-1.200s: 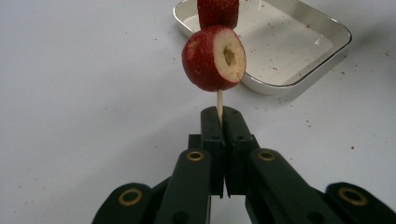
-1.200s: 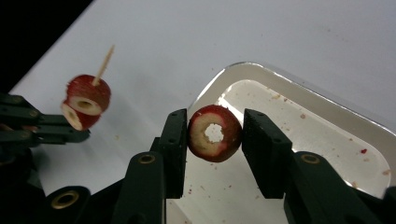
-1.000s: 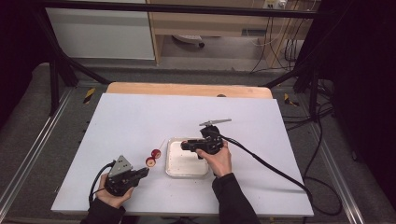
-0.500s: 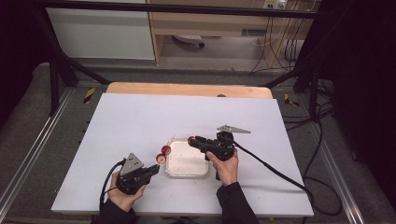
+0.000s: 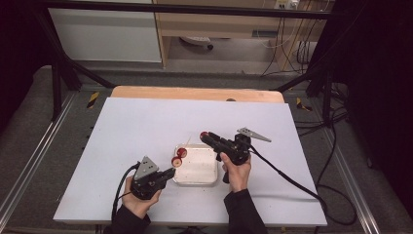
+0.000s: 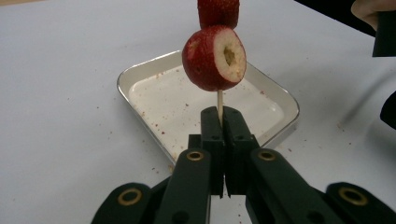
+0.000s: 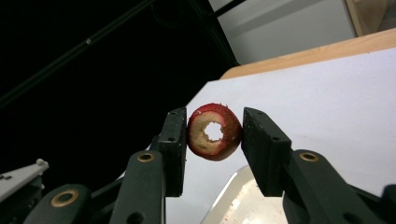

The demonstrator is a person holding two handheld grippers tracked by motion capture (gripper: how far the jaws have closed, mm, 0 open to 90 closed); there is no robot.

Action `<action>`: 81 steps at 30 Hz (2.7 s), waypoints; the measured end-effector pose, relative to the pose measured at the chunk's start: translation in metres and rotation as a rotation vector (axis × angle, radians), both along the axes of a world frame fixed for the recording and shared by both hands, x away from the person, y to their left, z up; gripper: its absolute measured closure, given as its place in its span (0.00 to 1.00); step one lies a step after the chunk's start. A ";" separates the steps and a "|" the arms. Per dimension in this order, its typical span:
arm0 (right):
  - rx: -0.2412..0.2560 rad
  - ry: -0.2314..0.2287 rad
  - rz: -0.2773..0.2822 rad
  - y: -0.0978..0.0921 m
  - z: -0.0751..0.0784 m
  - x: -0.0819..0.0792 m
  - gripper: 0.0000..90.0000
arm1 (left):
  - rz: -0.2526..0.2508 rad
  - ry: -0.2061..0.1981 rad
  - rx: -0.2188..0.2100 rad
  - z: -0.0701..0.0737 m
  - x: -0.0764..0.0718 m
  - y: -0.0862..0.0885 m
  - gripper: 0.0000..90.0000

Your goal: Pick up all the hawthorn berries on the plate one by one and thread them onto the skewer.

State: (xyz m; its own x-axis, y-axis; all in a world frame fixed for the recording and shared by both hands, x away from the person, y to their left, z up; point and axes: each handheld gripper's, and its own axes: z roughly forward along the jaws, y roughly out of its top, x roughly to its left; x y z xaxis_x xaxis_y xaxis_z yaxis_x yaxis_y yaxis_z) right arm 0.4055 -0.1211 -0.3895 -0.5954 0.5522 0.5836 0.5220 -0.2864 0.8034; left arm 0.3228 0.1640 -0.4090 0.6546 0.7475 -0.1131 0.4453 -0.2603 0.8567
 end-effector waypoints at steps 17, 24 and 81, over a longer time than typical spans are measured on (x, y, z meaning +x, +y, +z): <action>0.084 -0.059 -0.054 -0.005 0.009 0.003 0.69 | -0.037 -0.002 -0.014 0.008 0.001 -0.026 0.98; 0.098 -0.074 -0.066 -0.005 0.010 0.003 0.69 | -0.033 0.006 -0.024 0.007 0.002 -0.030 0.98; 0.084 -0.035 0.001 0.012 -0.011 -0.009 0.69 | 0.010 0.013 -0.085 0.008 0.013 -0.041 0.98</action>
State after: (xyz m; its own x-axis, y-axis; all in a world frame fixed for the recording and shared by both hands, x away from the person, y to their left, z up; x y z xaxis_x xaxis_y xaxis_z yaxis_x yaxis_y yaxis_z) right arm 0.3968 -0.1094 -0.4006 -0.6169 0.5016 0.6065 0.4939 -0.3533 0.7945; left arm 0.3361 0.1227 -0.4006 0.6450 0.7416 -0.1845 0.4587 -0.1825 0.8696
